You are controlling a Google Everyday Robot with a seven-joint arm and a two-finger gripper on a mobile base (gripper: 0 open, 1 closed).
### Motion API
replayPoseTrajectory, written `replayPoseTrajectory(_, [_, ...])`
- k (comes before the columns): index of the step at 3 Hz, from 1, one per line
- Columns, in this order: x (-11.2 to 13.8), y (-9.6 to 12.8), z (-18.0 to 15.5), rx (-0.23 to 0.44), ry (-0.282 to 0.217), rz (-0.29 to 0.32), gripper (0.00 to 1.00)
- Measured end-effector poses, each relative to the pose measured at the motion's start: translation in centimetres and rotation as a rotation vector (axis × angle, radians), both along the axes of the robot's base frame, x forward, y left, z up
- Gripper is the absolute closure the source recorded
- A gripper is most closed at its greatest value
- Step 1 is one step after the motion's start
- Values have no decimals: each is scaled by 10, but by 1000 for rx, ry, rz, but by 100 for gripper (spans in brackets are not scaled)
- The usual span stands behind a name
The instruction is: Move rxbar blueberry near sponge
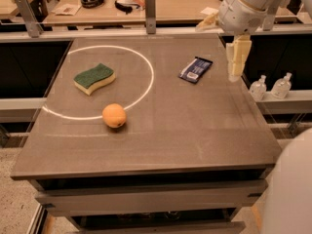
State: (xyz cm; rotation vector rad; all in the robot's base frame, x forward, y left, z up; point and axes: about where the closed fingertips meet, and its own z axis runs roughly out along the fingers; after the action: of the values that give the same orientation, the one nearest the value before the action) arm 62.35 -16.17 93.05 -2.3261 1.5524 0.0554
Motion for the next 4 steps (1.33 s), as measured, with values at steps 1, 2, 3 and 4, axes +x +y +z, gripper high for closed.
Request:
replayPoseTrajectory(1, [22,-4,-21,-44,14,44,0])
replayPoseTrajectory(2, [46,-6,-40,-67,9,94,0])
replayPoseTrajectory(3, [67,-10,-60,-89,6,129,0])
replayPoseTrajectory(4, [82,-16,-79,-108,6,163,0])
